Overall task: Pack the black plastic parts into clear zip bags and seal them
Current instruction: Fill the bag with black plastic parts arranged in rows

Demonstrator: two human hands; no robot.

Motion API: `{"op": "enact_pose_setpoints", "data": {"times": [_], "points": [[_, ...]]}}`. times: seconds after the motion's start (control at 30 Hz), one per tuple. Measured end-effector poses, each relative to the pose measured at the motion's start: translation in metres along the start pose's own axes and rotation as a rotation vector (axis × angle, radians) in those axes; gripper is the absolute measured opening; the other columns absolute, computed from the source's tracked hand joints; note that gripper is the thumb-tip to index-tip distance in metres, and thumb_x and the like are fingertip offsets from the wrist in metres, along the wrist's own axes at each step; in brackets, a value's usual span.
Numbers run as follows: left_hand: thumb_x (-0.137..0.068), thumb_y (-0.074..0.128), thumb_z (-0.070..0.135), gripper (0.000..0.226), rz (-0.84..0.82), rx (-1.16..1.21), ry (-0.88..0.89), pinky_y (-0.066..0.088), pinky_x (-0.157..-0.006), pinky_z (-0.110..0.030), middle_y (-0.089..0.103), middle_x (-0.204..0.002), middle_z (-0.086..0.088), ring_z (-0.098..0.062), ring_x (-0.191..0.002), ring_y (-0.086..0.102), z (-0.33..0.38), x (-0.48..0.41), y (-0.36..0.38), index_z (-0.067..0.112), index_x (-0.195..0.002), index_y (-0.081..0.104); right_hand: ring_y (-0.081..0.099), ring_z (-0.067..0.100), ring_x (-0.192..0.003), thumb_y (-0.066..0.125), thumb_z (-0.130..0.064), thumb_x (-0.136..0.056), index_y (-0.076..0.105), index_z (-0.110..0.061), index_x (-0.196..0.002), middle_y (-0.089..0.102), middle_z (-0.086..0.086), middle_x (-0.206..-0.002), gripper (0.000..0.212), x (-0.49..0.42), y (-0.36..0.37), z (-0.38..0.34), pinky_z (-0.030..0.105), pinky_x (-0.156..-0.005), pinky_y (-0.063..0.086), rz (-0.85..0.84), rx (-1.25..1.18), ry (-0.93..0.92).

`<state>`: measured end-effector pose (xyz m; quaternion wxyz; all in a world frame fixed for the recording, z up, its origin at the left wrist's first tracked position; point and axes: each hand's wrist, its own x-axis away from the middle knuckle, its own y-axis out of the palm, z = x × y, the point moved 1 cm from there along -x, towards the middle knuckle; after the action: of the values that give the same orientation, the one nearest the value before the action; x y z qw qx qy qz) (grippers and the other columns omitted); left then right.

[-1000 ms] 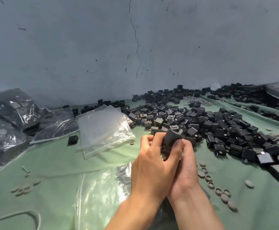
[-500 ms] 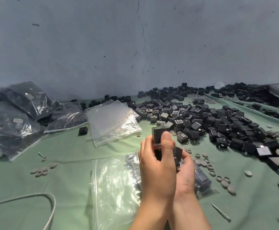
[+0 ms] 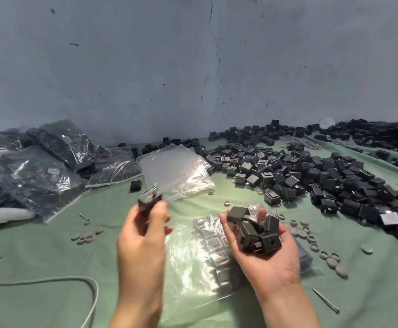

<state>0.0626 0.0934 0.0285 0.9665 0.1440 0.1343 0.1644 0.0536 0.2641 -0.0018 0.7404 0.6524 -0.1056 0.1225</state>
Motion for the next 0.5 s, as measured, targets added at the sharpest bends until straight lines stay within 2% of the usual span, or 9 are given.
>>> {"op": "enact_pose_setpoints", "data": {"times": [0.07, 0.13, 0.2, 0.23, 0.3, 0.4, 0.5], "points": [[-0.091, 0.067, 0.020, 0.004, 0.112, 0.005, -0.122, 0.049, -0.076, -0.029, 0.069, -0.091, -0.002, -0.009, -0.077, 0.066, -0.008, -0.011, -0.029, 0.023, -0.092, 0.069, 0.062, 0.045, -0.117, 0.059, -0.026, -0.091, 0.073, -0.014, -0.108, 0.066, 0.028, -0.121, 0.025, -0.002, -0.003, -0.003, 0.073, -0.098, 0.042, -0.037, -0.026, -0.008], [-0.091, 0.063, 0.006, 0.011, 0.210, 0.039, -0.309, 0.056, -0.064, -0.025, 0.066, -0.090, -0.010, -0.016, -0.076, 0.063, -0.019, -0.016, -0.052, 0.017, -0.093, 0.064, 0.066, 0.042, -0.112, 0.058, -0.026, -0.091, 0.072, -0.018, -0.112, 0.068, 0.023, -0.122, 0.026, -0.005, -0.004, -0.004, 0.076, -0.098, 0.039, -0.072, -0.022, 0.003], [-0.093, 0.060, 0.003, 0.007, 0.263, 0.018, -0.425, 0.057, -0.053, -0.022, 0.065, -0.090, -0.014, -0.021, -0.075, 0.062, -0.025, -0.020, -0.065, 0.010, -0.090, 0.059, 0.069, 0.042, -0.105, 0.058, -0.029, -0.091, 0.073, -0.018, -0.107, 0.069, 0.021, -0.120, 0.024, -0.006, -0.003, -0.002, 0.077, -0.098, 0.037, -0.120, 0.010, 0.021], [-0.094, 0.059, 0.005, 0.006, 0.264, -0.025, -0.451, 0.057, -0.054, -0.025, 0.066, -0.091, -0.015, -0.022, -0.074, 0.061, -0.029, -0.022, -0.070, 0.007, -0.089, 0.057, 0.069, 0.041, -0.105, 0.059, -0.031, -0.091, 0.073, -0.019, -0.106, 0.070, 0.020, -0.119, 0.024, -0.008, -0.002, -0.002, 0.077, -0.099, 0.037, -0.137, 0.020, 0.029], [-0.097, 0.057, 0.013, 0.011, 0.255, -0.195, -0.444, 0.052, -0.063, -0.034, 0.068, -0.089, -0.014, -0.024, -0.072, 0.060, -0.034, -0.025, -0.076, 0.006, -0.089, 0.056, 0.070, 0.040, -0.105, 0.060, -0.032, -0.090, 0.073, -0.019, -0.108, 0.071, 0.018, -0.116, 0.026, -0.010, -0.001, -0.001, 0.076, -0.101, 0.036, -0.148, 0.029, 0.029], [-0.094, 0.062, 0.022, 0.014, 0.164, -0.624, -0.328, 0.052, -0.077, -0.043, 0.068, -0.077, -0.012, -0.029, -0.069, 0.062, -0.037, -0.025, -0.080, 0.008, -0.094, 0.062, 0.068, 0.041, -0.109, 0.059, -0.033, -0.089, 0.073, -0.020, -0.109, 0.069, 0.018, -0.122, 0.028, -0.015, -0.001, 0.000, 0.074, -0.102, 0.037, -0.139, 0.065, 0.027], [-0.087, 0.069, 0.020, 0.016, 0.062, -0.841, -0.259, 0.041, -0.082, -0.036, 0.067, -0.087, -0.002, -0.027, -0.086, 0.062, -0.034, -0.021, -0.076, 0.021, -0.102, 0.062, 0.066, 0.046, -0.111, 0.056, -0.039, -0.088, 0.074, -0.022, -0.107, 0.068, 0.018, -0.126, 0.031, -0.022, -0.001, -0.001, 0.071, -0.105, 0.037, -0.155, 0.154, 0.035]]}}
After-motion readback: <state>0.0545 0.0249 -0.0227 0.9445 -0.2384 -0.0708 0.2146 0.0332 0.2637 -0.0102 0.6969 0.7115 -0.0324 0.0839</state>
